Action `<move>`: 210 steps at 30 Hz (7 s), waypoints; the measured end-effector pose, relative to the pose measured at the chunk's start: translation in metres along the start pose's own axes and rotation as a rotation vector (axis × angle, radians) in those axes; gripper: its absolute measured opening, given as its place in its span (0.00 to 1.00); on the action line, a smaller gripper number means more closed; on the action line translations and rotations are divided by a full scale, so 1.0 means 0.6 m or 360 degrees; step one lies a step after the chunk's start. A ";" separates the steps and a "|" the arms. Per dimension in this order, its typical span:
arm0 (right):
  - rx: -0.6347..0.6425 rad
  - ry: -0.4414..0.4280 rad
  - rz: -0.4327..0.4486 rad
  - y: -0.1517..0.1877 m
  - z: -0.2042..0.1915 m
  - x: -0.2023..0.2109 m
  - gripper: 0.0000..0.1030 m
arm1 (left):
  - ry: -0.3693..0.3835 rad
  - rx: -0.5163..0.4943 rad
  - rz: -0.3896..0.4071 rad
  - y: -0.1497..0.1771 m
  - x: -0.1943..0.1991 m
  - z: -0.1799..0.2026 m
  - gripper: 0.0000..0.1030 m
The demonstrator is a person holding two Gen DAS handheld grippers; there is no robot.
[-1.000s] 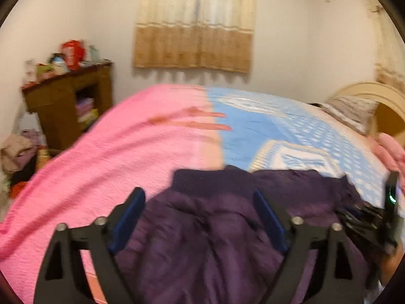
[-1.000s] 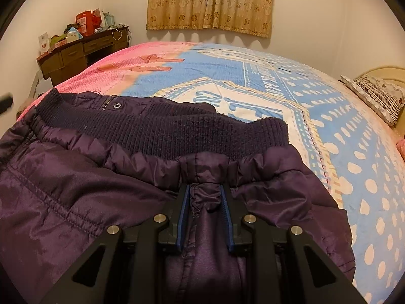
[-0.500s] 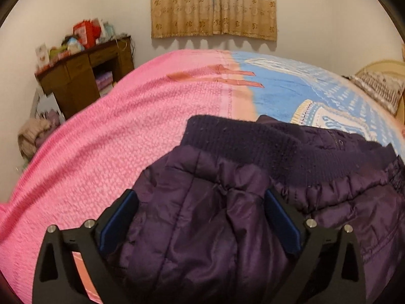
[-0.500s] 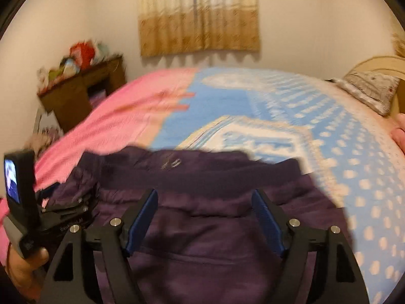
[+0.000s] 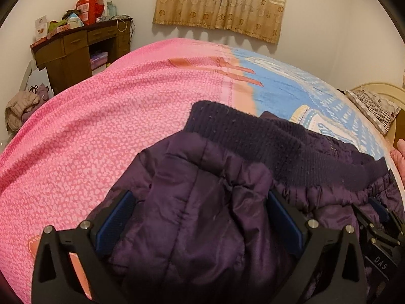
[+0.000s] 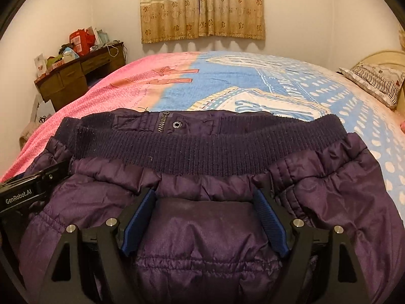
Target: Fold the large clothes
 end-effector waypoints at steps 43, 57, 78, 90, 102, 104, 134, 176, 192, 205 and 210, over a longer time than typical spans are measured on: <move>-0.0021 -0.0050 0.0044 0.009 0.004 0.004 0.79 | 0.0279 0.0168 -0.0099 0.094 0.040 -0.084 1.00; 0.0005 -0.0072 -0.0041 0.003 -0.004 0.028 0.80 | 0.0382 0.0181 -0.0121 0.093 0.034 -0.095 1.00; 0.0335 0.0207 -0.0054 0.102 0.010 0.131 0.85 | 0.0842 0.0284 -0.0126 0.088 0.057 -0.109 0.52; 0.0265 0.0142 -0.0015 0.103 0.027 0.132 0.87 | 0.0953 0.0382 -0.0183 0.072 0.038 -0.106 0.37; 0.0246 0.0116 -0.0007 0.109 0.036 0.136 0.87 | 0.0917 0.0147 0.0124 -0.001 0.170 -0.040 0.26; 0.0243 0.0110 -0.0005 0.108 0.038 0.136 0.88 | 0.0898 0.0081 0.0180 -0.012 0.189 -0.017 0.26; -0.0666 0.0025 0.0555 0.169 0.331 0.400 0.91 | 0.0622 -0.1008 0.0709 0.111 0.321 0.355 0.30; -0.0387 -0.0339 -0.0138 0.024 0.315 0.231 0.34 | 0.0519 -0.0789 0.0474 -0.006 0.270 0.178 0.90; -0.0761 -0.0333 0.0467 -0.068 0.223 0.294 0.69 | 0.0502 -0.0712 0.0466 0.013 0.264 0.176 0.90; -0.0321 -0.0023 0.0243 0.028 0.257 0.216 0.67 | 0.0356 -0.0505 0.0309 -0.035 0.216 0.131 1.00; -0.0261 -0.0050 0.0083 0.030 0.272 0.197 0.67 | 0.0358 -0.0569 0.0141 -0.033 0.184 0.149 1.00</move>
Point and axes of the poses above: each gripper's, at about its wrist camera, not at the fingertips, and x roughly against the way its jaws point, z to its right, y to its underside, the point moved 3 cm from there along -x, roughly the way its jaws point, and after that the axes turned 15 degrees about -y, right-handed, at the moved point
